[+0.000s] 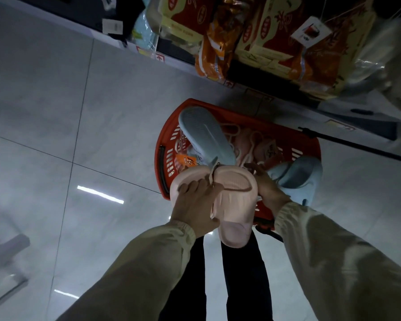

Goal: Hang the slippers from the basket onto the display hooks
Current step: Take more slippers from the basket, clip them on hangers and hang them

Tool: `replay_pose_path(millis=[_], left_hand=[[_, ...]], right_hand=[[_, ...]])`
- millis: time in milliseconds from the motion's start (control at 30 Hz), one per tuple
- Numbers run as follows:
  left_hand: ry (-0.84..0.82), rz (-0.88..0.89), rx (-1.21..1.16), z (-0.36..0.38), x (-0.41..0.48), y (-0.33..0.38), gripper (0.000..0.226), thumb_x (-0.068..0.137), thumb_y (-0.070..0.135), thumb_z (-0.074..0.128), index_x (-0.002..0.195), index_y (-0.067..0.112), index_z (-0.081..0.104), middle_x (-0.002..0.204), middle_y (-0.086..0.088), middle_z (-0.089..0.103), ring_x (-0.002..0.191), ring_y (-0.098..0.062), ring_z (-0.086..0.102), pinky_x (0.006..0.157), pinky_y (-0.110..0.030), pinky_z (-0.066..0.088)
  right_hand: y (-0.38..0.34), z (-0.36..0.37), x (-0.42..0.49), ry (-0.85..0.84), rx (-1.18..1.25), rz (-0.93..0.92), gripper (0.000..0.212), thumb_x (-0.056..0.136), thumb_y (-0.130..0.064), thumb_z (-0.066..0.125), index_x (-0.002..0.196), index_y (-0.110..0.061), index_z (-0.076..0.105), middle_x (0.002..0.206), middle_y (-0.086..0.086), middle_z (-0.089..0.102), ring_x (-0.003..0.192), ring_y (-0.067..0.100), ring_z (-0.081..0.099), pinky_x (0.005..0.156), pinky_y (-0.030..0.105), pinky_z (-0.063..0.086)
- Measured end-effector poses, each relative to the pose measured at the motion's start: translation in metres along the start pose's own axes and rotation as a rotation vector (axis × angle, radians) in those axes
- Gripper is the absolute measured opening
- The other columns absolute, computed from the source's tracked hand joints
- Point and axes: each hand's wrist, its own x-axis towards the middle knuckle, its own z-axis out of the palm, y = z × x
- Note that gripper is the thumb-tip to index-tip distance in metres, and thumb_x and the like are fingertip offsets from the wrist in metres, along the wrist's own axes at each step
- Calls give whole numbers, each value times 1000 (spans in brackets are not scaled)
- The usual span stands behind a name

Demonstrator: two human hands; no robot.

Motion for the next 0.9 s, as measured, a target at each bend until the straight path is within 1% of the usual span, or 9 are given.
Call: replay_pose_path(millis=[133, 200, 267, 333, 433, 600, 667, 733, 900], left_hand=[[-15, -19, -3, 1, 1, -12, 72, 70, 47, 71, 135, 32, 43, 123, -2, 52, 112, -25, 49, 100, -43, 35], [-18, -26, -13, 0, -1, -13, 73, 69, 48, 72, 134, 33, 43, 123, -1, 52, 112, -25, 49, 100, -44, 35], [-14, -27, -14, -2, -3, -11, 73, 70, 49, 71, 134, 34, 42, 124, 1, 52, 113, -24, 48, 101, -43, 34], [-9, -21, -13, -5, -5, -9, 72, 70, 49, 71, 134, 34, 41, 124, 1, 52, 114, -23, 48, 103, -42, 33], [-6, -8, -6, -9, -9, -5, 73, 71, 49, 72, 135, 33, 42, 125, 1, 52, 115, -23, 48, 103, -42, 32], [-2, 24, 20, -15, -18, 3, 73, 71, 51, 71, 135, 32, 42, 124, 2, 52, 114, -23, 48, 102, -40, 33], [2, 33, 22, -16, -26, 5, 74, 70, 52, 70, 136, 32, 42, 124, 2, 51, 114, -23, 48, 101, -40, 32], [-2, 51, 20, -17, -34, 7, 74, 70, 53, 70, 136, 32, 43, 124, 2, 51, 115, -23, 48, 102, -40, 32], [-28, 61, 41, -26, -51, 6, 72, 69, 49, 69, 135, 31, 44, 121, 2, 53, 112, -23, 50, 102, -40, 35]], right_hand=[[-4, 4, 0, 112, 38, 24, 27, 94, 1, 50, 113, -4, 69, 94, 7, 65, 77, 17, 59, 57, 15, 46], [-2, 0, -1, 109, 52, 19, 32, 82, 10, 48, 89, -7, 74, 81, 4, 68, 77, 23, 62, 68, 27, 49], [-2, -7, -4, 108, 77, 30, 42, 78, 13, 45, 75, -17, 74, 82, 4, 73, 85, 27, 67, 79, 37, 53], [-3, -12, -7, 128, 143, 36, 39, 84, 11, 47, 84, -16, 75, 92, 11, 75, 87, 26, 68, 82, 38, 55], [-7, -16, -14, 186, 155, 10, 26, 91, 6, 52, 98, -9, 72, 92, 10, 73, 78, 19, 66, 66, 24, 54], [-7, -20, -19, 261, 135, 0, 33, 89, 8, 44, 99, -4, 73, 97, 16, 72, 88, 29, 68, 77, 36, 56], [-8, -24, -27, 275, 120, -3, 34, 89, 11, 41, 96, -4, 70, 84, 13, 69, 75, 25, 63, 59, 23, 53], [-11, -26, -37, 249, 120, -42, 36, 87, 15, 36, 94, -4, 66, 75, 13, 64, 64, 23, 57, 46, 20, 43], [-13, -29, -56, 218, 167, -111, 45, 81, 17, 32, 92, -6, 69, 82, 20, 65, 69, 29, 59, 52, 27, 44]])
